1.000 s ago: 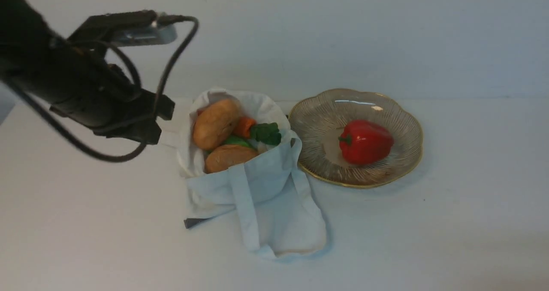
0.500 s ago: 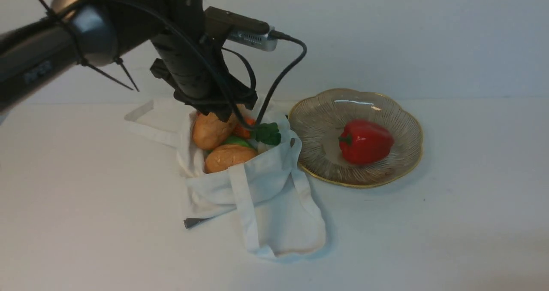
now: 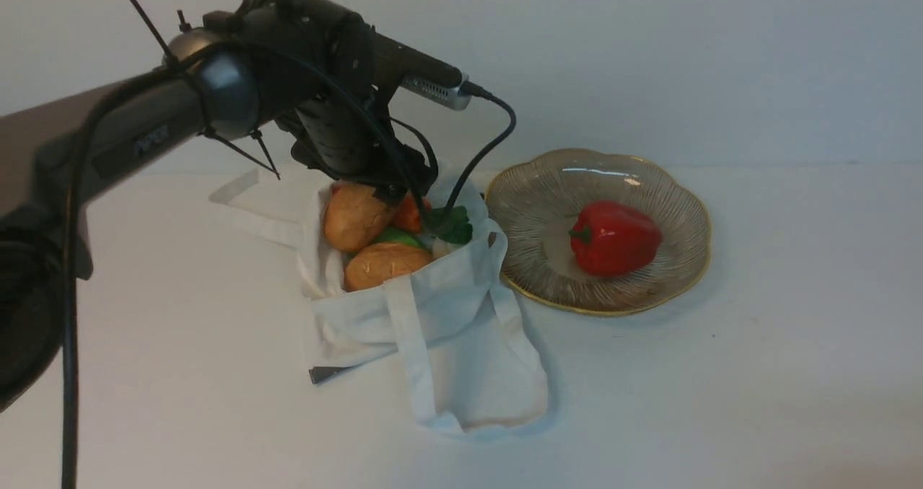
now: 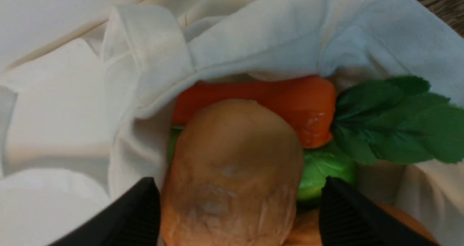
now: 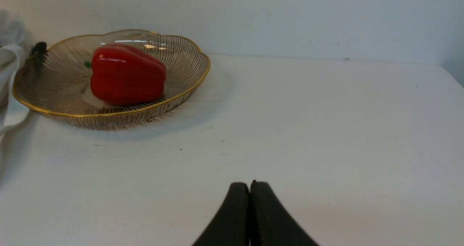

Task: Take vegetables from cloth bag on white table place on plate.
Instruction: 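Reach into the cloth bag and grasp the potato inside with the left gripper, then take the potato out of the bag and place it on the plate with the left gripper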

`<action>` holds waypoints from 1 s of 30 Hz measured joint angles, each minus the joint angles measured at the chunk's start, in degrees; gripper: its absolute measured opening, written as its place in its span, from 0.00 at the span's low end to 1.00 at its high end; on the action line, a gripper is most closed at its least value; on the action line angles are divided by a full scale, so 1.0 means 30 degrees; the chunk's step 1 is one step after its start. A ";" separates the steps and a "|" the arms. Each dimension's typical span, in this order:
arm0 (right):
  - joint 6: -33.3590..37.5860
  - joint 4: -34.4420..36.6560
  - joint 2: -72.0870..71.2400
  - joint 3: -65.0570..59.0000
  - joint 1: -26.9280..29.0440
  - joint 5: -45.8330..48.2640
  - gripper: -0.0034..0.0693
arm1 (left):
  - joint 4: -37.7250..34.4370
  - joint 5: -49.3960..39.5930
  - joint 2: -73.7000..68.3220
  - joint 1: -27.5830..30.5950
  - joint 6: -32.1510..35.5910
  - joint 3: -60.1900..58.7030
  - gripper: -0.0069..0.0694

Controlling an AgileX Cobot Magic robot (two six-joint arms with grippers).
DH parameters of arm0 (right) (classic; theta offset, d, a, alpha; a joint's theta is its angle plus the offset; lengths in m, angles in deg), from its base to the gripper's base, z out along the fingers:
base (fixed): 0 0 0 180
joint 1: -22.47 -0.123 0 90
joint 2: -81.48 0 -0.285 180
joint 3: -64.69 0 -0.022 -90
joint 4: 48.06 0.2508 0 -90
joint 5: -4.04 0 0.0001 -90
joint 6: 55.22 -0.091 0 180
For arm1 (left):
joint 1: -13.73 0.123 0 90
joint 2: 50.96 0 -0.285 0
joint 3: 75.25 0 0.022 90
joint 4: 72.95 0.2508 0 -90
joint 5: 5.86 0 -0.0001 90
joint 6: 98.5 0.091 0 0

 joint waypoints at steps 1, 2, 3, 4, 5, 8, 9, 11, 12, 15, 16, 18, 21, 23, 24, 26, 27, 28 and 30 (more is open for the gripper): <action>0.0000 0.0000 0.0000 0.0000 0.0000 0.0000 0.03 | 0.0040 0.0102 -0.0114 0.0000 0.0000 0.0000 0.79; 0.0000 0.0000 0.0000 0.0000 0.0000 0.0000 0.03 | 0.0134 0.0243 -0.0219 0.0000 0.0000 0.0000 0.79; 0.0000 0.0000 0.0000 0.0000 0.0000 0.0000 0.03 | 0.0172 0.0234 -0.0219 0.0000 0.0018 0.0000 0.79; 0.0000 0.0000 0.0000 0.0000 0.0000 0.0000 0.03 | 0.0534 0.0588 -0.0417 0.0000 0.0019 0.0000 0.78; 0.0000 0.0000 0.0000 0.0000 0.0000 0.0000 0.03 | 0.0827 0.0676 -0.0489 0.0000 0.0019 0.0000 0.75; 0.0000 0.0000 0.0000 0.0000 0.0000 0.0000 0.03 | 0.1224 0.0676 -0.0623 0.0000 -0.0047 0.0000 0.67; 0.0000 0.0000 0.0000 0.0000 0.0000 0.0000 0.03 | 0.1264 0.0676 -0.0653 0.0000 -0.0147 0.0000 0.62; 0.0000 0.0000 0.0000 0.0000 0.0000 0.0000 0.03 | 0.1361 0.0657 -0.0696 0.0000 -0.0495 0.0000 0.60; 0.0000 0.0000 0.0000 0.0000 0.0000 0.0000 0.03 | 0.1396 0.0616 -0.0696 0.0000 -0.0671 0.0000 0.60; 0.0000 0.0000 0.0000 0.0000 0.0000 0.0000 0.03 | 0.1396 0.0340 -0.0696 0.0000 -0.0881 0.0064 0.60; 0.0000 0.0000 0.0000 0.0000 0.0000 0.0000 0.03 | 0.1371 0.0008 -0.0627 0.0000 -0.0935 0.0081 0.60; 0.0000 0.0000 0.0000 0.0000 0.0000 0.0000 0.03 | 0.1082 -0.0628 -0.0335 0.0000 -0.0898 0.0082 0.60; 0.0000 0.0000 0.0000 0.0000 0.0000 0.0000 0.03 | 0.0374 -0.1062 0.0256 0.0000 -0.0772 0.0082 0.60; 0.0000 0.0000 0.0000 0.0000 0.0000 0.0000 0.03 | -0.0815 -0.1100 0.1227 0.0000 -0.0627 0.0082 0.60; 0.0000 0.0000 0.0000 0.0000 0.0000 0.0000 0.03 | -0.0927 -0.1100 0.1309 0.0000 -0.0630 0.0082 0.60; 0.0000 0.0000 0.0000 0.0000 0.0000 0.0000 0.03 | -0.2790 -0.1100 0.2276 0.0000 -0.0630 0.0096 0.60; 0.0000 0.0000 0.0000 0.0000 0.0000 0.0000 0.03 | -0.3299 -0.1125 0.2446 0.0000 -0.0630 0.0096 0.60; 0.0000 0.0000 0.0000 0.0000 0.0000 0.0000 0.03 | -0.4805 -0.1124 0.2752 0.0000 -0.0486 0.0096 0.60; 0.0000 0.0000 0.0000 0.0000 0.0000 0.0000 0.03 | -0.6822 -0.0962 0.2797 0.0000 -0.0003 0.0096 0.60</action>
